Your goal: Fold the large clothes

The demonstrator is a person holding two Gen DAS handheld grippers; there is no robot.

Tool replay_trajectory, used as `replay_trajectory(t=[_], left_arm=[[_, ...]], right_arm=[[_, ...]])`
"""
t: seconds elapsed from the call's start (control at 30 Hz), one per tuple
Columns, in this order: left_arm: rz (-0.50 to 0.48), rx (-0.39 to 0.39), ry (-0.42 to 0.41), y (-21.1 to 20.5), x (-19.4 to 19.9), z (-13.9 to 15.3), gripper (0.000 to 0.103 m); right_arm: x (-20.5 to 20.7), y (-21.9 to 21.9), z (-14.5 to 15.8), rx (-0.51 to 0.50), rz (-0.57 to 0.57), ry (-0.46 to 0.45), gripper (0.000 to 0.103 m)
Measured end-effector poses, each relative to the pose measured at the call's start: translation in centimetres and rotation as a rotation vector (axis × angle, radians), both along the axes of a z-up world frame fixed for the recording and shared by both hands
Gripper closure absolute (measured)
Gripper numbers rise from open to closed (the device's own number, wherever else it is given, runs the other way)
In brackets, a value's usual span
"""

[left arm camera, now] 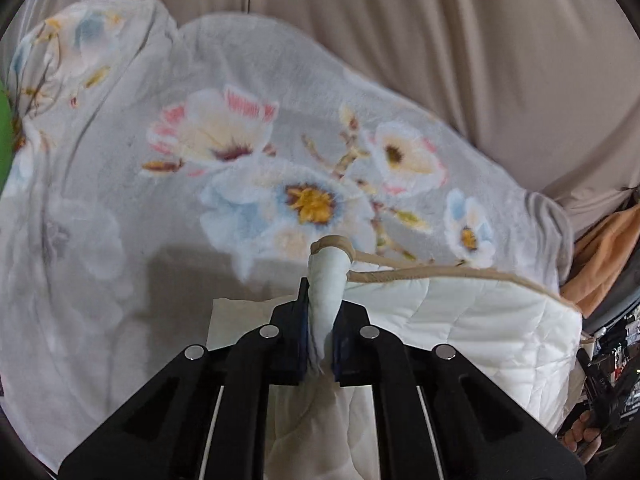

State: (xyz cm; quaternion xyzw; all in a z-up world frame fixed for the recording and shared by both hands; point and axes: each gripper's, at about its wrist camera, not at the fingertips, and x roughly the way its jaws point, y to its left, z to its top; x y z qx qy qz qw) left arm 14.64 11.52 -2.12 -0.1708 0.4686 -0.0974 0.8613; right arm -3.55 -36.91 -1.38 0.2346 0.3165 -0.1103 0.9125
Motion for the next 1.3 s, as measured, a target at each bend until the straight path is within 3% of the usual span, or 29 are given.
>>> replay_trajectory(t=[0.13, 0.17, 0.3, 0.37, 0.43, 0.47, 0.5, 0.57, 0.67, 0.77, 0.87, 0.93, 1.03, 1.2, 1.3], left_arm=[[-0.012, 0.122, 0.112, -2.0, 2.0, -7.0, 0.093], [-0.008, 0.134, 0.106, -2.2, 1.9, -7.9, 0.091], [-0.006, 0.227, 0.055, -2.9, 1.4, -7.4, 0.087], [0.012, 0.270, 0.021, -2.6, 0.7, -5.7, 0.072], [0.034, 0.290, -0.057, -2.0, -0.7, -2.5, 0.064], [0.047, 0.298, -0.101, -1.7, -1.7, -0.4, 0.054], [0.053, 0.301, -0.129, -1.8, -2.4, 0.9, 0.050], [0.023, 0.255, -0.202, -2.8, -4.5, 3.8, 0.044], [-0.070, 0.185, -0.204, -6.1, -6.0, 4.2, 0.044], [-0.177, 0.193, -0.150, -10.6, -7.4, 0.8, 0.044], [-0.222, 0.235, -0.070, -12.6, -8.4, -3.5, 0.044], [-0.222, 0.291, -0.077, -12.0, -9.2, -5.3, 0.046], [-0.193, 0.336, -0.089, -9.4, -9.6, -5.9, 0.046], [-0.036, 0.346, -0.038, -3.1, -8.5, -6.8, 0.049], [0.029, 0.367, -0.010, -1.1, -7.9, -6.7, 0.051]], right_arm=[[4.1, -0.5, -9.2, -0.016, 0.006, 0.256, 0.095], [4.3, -0.3, -10.0, -0.024, 0.006, 0.267, 0.094], [4.3, -0.3, -8.5, -0.058, -0.018, 0.270, 0.088], [3.0, -0.2, -6.3, -0.084, -0.065, 0.217, 0.083], [1.1, 0.7, -2.9, -0.152, -0.114, 0.128, 0.075], [-0.1, 1.8, -1.2, -0.171, -0.112, 0.074, 0.067], [-0.7, 2.7, -0.1, -0.168, -0.097, 0.043, 0.066], [-1.1, 5.9, 1.3, -0.137, 0.017, 0.001, 0.066], [0.0, 13.1, 0.1, -0.082, 0.287, 0.023, 0.077], [0.9, 19.6, -2.9, -0.077, 0.481, 0.076, 0.084], [1.0, 22.0, -6.5, -0.095, 0.551, 0.159, 0.091], [0.4, 20.2, -7.7, -0.096, 0.527, 0.181, 0.103], [-1.2, 15.4, -7.9, -0.084, 0.388, 0.192, 0.103], [-5.9, 4.5, -8.5, -0.066, 0.043, 0.236, 0.103], [-7.0, 1.4, -8.5, -0.053, -0.049, 0.267, 0.103]])
